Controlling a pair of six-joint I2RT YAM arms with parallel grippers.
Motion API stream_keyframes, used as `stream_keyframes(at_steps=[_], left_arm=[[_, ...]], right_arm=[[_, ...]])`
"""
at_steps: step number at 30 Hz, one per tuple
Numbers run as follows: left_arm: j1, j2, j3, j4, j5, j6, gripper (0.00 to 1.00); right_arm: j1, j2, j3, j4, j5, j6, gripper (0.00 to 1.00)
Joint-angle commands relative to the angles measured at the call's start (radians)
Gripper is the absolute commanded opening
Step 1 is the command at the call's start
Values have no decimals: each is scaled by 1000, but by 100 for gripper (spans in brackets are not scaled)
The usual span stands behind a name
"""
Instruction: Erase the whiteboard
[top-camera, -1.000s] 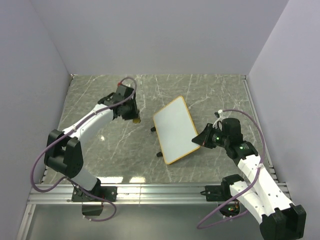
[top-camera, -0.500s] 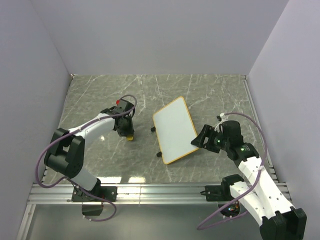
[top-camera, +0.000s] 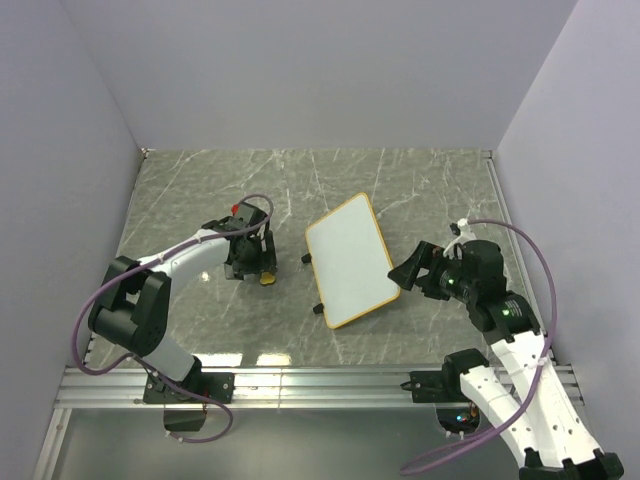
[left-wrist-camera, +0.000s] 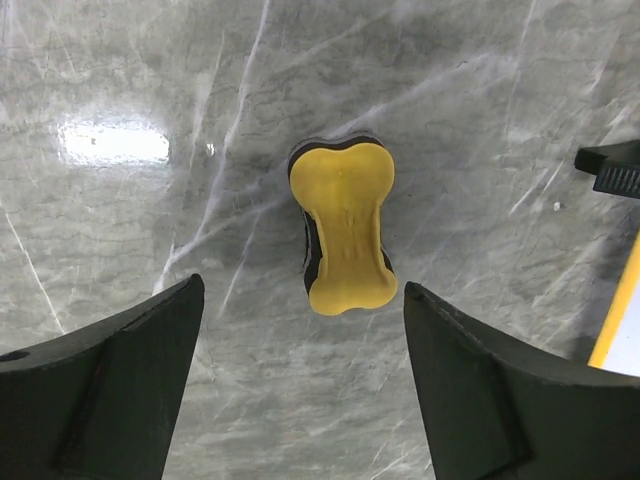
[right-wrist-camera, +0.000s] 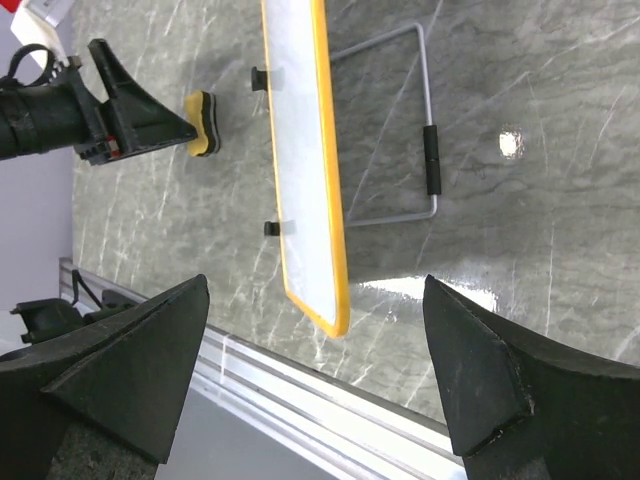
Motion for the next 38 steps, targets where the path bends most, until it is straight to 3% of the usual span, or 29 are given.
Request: stream_keyframes(at_steps=[1,5,11,15,19,24,36,38], left_arm=[[-4,-45,26,-19,-16,-14,87],[-37,-105,100,-61,-26,-26,99],[-159,-254,221,-88,-91,-52,99],[-243,-439,238,-40,-201,-115,100],[-253,-519,261,-74,-290,-164,99],[-254,-576,276,-150,-391,-178,99],[-254,-579,312,-225,-474,-183,99],[-254,-568,345,-264,-553,-183,98]], right_arm=[[0,-24,61,-32,8,6,94],[1,-52,118,-36,-2,7,94],[0,-93,193,-20,67,69,97],[0,-148,163,33,97,124,100],[1,-179,102,67,110,156,100],[1,-231,57,107,102,153,100],[1,-243,43,156,41,106,98],[3,-243,58,138,71,109,99]])
